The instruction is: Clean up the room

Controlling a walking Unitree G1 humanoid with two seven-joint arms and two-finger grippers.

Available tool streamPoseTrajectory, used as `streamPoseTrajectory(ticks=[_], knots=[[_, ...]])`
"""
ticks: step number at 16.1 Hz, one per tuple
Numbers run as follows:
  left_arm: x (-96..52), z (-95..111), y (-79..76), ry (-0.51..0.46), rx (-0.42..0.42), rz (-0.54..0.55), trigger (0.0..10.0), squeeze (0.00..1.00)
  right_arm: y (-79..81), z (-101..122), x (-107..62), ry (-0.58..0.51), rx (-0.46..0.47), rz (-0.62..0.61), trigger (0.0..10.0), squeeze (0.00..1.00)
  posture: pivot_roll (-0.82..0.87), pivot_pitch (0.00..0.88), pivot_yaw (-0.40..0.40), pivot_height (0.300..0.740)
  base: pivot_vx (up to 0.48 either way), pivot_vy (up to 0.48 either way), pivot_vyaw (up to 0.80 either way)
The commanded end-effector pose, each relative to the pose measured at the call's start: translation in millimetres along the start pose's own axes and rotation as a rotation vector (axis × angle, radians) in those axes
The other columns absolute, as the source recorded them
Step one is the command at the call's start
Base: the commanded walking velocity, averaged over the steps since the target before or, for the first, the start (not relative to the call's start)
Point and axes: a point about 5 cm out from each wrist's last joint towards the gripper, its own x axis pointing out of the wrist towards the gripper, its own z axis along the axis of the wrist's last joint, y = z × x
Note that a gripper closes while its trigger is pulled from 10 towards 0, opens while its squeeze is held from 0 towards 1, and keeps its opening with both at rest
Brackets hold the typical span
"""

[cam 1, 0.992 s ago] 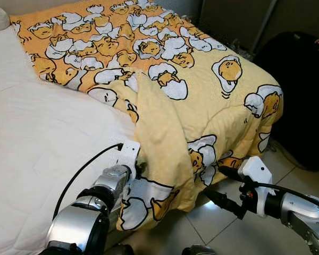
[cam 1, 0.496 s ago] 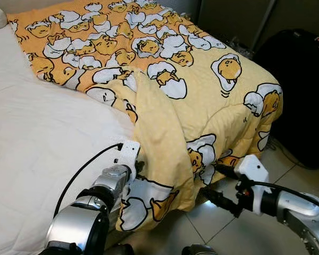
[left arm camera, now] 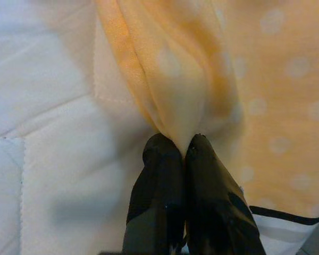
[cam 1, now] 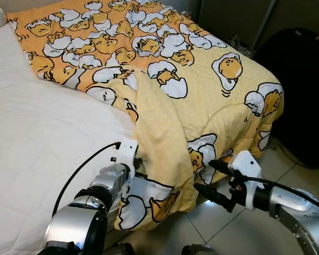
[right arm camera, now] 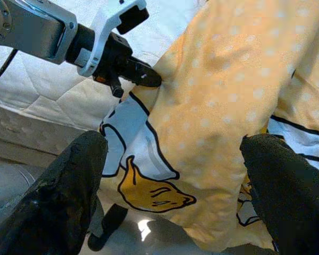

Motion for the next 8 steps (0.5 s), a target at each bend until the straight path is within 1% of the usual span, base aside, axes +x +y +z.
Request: streamPoseTrajectory(ticks=[1,3,4,5,6,8], knots=[[-1.0,1.5,2.1,-0.019,0.007,-0.015,0.0,0.00,-0.3,-0.4,1.8,-0.009,0.002,-0.006,10.0,0.00,-0.33,0.078,0.033,0.740,0.000,0.000,0.00],[-5.7,1.0,11.9,-0.066,-0.003,-0.034,0.0,0.00,1.9,-2.0,4.5,-0.022,0.011,-0.011,10.0,0.00,-0.29,0.071,0.037,0.740,0.000,0.000,0.00],[-6.7,1.2,13.7,-0.078,-0.012,-0.037,0.0,0.00,2.1,-2.3,4.9,-0.025,0.013,-0.013,10.0,0.00,-0.29,0.071,0.037,0.740,0.000,0.000,0.00],[-10.3,0.9,16.9,-0.114,0.000,-0.060,0.0,0.00,2.7,-2.6,5.8,-0.033,0.019,-0.018,10.0,0.00,-0.27,0.073,0.038,0.740,0.000,0.000,0.00],[-18.7,-2.3,16.0,-0.165,0.003,-0.102,0.0,0.00,3.7,-3.3,6.5,-0.038,0.024,-0.018,10.0,0.00,-0.26,0.073,0.041,0.740,0.000,0.000,0.00],[-35.8,-10.3,11.6,-0.180,0.046,-0.140,0.0,0.00,4.9,-3.9,7.6,-0.039,0.027,-0.017,10.0,0.00,-0.23,0.075,0.048,0.740,0.000,0.000,0.00]])
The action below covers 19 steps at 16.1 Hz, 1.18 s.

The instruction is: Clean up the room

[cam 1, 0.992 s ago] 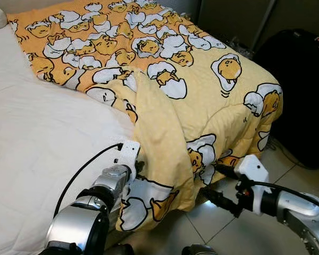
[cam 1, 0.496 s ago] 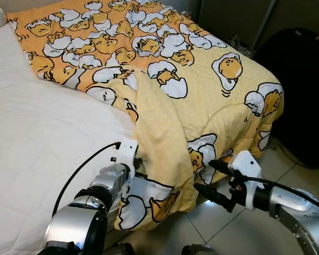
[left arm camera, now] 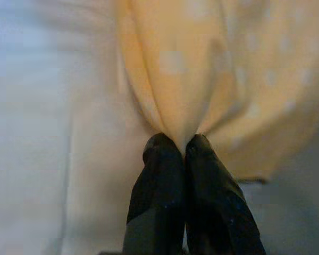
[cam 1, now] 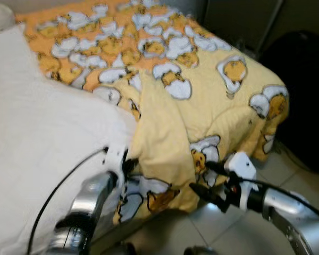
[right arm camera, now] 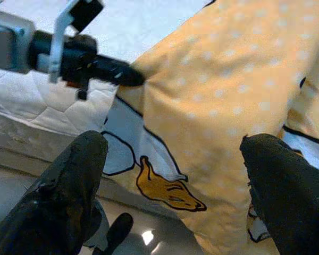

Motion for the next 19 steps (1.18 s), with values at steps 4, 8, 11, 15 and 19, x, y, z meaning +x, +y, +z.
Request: streamPoseTrajectory(ticks=[4,8,11,15,19], knots=[[-70.2,-52.0,4.7,0.287,0.014,0.076,0.0,0.00,-1.2,-1.8,3.2,0.007,-0.011,-0.019,10.0,0.00,-0.20,0.066,0.051,0.740,0.000,0.000,0.00],[-135.0,-86.4,-17.8,0.548,0.013,-0.024,0.0,0.00,-4.0,-3.1,3.0,0.010,-0.015,-0.029,10.0,0.00,-0.18,0.048,0.049,0.740,0.000,0.000,0.00],[-127.8,-51.1,-24.4,0.333,0.110,-0.079,10.0,0.00,-5.3,-2.7,1.8,0.009,-0.021,-0.039,10.0,0.00,-0.18,0.044,0.045,0.740,0.000,0.000,0.00],[-117.3,-2.6,-28.5,0.201,0.158,-0.197,10.0,1.00,-4.5,-4.1,0.5,0.011,-0.027,-0.035,10.0,0.00,-0.19,0.029,0.048,0.740,0.000,0.000,0.00],[-108.2,14.2,-17.8,0.186,0.195,-0.211,10.0,1.00,-5.4,-5.1,-2.8,0.016,-0.039,-0.039,10.0,0.00,-0.20,0.018,0.057,0.740,0.000,0.000,0.00]])
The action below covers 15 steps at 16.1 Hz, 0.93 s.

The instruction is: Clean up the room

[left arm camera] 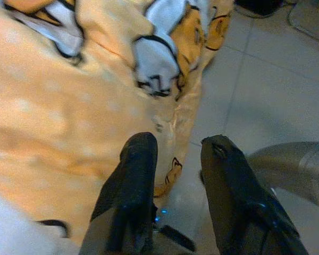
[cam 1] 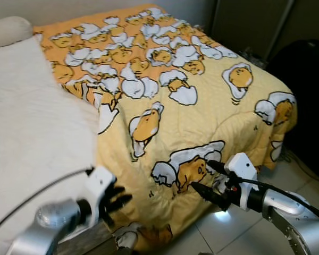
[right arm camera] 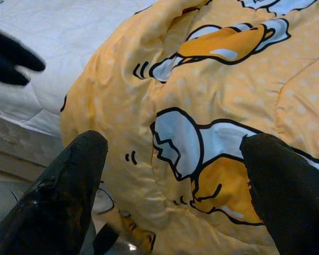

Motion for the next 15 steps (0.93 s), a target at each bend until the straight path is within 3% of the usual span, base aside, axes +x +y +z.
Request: streamPoseTrajectory(ticks=[1,3,4,7,10,11,13,14,15], knots=[[2.4,1.7,9.8,0.001,-0.004,0.048,10.0,1.00,-1.6,-0.3,-2.9,0.000,-0.008,-0.013,10.0,0.00,-0.20,0.016,0.049,0.740,0.000,0.000,0.00],[10.7,6.8,23.5,-0.011,-0.005,0.129,10.0,1.00,-1.6,-0.3,-1.6,-0.006,-0.005,-0.021,10.0,0.00,-0.20,0.013,0.044,0.740,0.000,0.000,0.00],[20.3,11.9,39.5,-0.027,-0.037,0.233,10.0,1.00,-0.5,-0.5,0.5,-0.012,-0.002,-0.030,10.0,0.00,-0.20,0.010,0.043,0.740,0.000,0.000,0.00],[41.0,14.0,68.2,-0.030,-0.133,0.389,10.0,1.00,-1.0,2.5,7.4,-0.030,-0.001,-0.070,10.0,0.00,-0.21,0.020,0.050,0.740,0.000,0.000,0.00],[54.9,7.1,82.3,-0.011,-0.204,0.437,10.0,1.00,-0.9,4.9,11.1,-0.043,0.002,-0.079,10.0,0.00,-0.22,0.036,0.057,0.740,0.000,0.000,0.00],[61.5,0.7,94.3,0.022,-0.220,0.511,10.0,1.00,-0.1,6.9,12.2,-0.054,0.004,-0.078,10.0,0.00,-0.22,0.040,0.057,0.740,0.000,0.000,0.00],[64.1,-4.2,104.2,0.042,-0.270,0.562,10.0,1.00,4.4,10.6,13.4,-0.075,0.014,-0.040,10.0,0.00,-0.23,0.055,0.058,0.740,0.000,0.000,0.00],[66.0,-6.7,104.9,0.042,-0.322,0.553,10.0,0.92,9.0,11.7,13.2,-0.080,0.024,0.001,10.0,0.00,-0.22,0.057,0.055,0.740,0.000,0.000,0.00],[70.7,-10.7,102.9,0.036,-0.412,0.513,10.0,0.07,14.4,12.2,13.1,-0.079,0.034,0.058,10.0,0.00,-0.22,0.061,0.051,0.740,0.000,0.000,0.00]])
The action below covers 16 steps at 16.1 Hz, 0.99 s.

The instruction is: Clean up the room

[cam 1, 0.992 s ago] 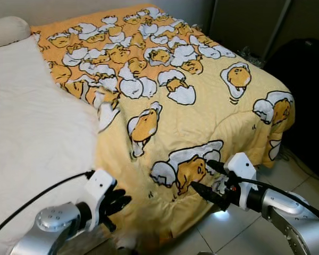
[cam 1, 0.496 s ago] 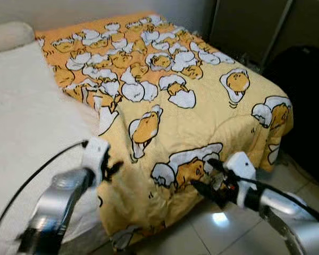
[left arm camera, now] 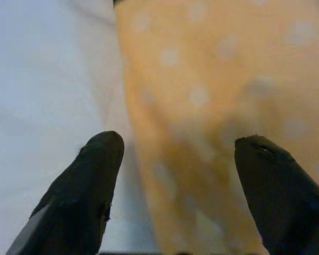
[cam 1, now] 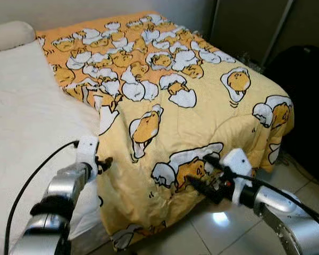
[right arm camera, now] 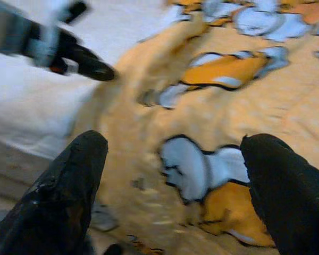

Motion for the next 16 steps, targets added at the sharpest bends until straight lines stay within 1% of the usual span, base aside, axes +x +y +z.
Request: streamPoseTrajectory(ticks=[1,3,5,6,7,9,16], knots=[[3.6,-6.6,-3.1,0.027,-0.048,-0.035,10.0,0.00,4.4,2.5,-0.4,0.000,-0.001,0.043,10.0,0.00,-0.23,0.066,0.051,0.740,0.000,0.000,0.00],[7.5,-15.1,-4.0,0.069,-0.041,-0.033,10.0,0.00,3.8,3.0,0.9,0.005,-0.012,0.053,10.0,0.00,-0.24,0.073,0.053,0.740,0.000,0.000,0.00],[8.3,-19.1,-2.7,0.086,-0.040,-0.019,10.0,0.00,3.4,2.8,2.6,0.004,-0.017,0.070,10.0,0.00,-0.25,0.077,0.059,0.740,0.000,0.000,0.00],[9.0,-20.4,-3.0,0.089,-0.070,-0.025,0.2,0.00,2.9,1.8,3.3,0.009,-0.017,0.089,10.0,0.00,-0.25,0.078,0.059,0.740,0.000,0.000,0.00],[9.5,-20.1,-3.9,0.089,-0.088,-0.034,0.0,0.00,2.9,1.0,3.7,0.015,-0.019,0.103,10.0,0.00,-0.25,0.081,0.060,0.740,0.000,0.000,0.00],[10.4,-17.9,-5.3,0.087,-0.088,-0.043,0.0,0.00,3.2,0.1,3.2,0.021,-0.020,0.116,10.0,0.00,-0.25,0.083,0.061,0.740,0.000,0.000,0.00],[11.2,-21.5,-6.7,0.106,-0.063,-0.041,0.0,0.00,7.2,-0.3,0.9,0.025,-0.026,0.132,10.0,0.00,-0.25,0.085,0.057,0.740,0.000,0.000,0.00]])
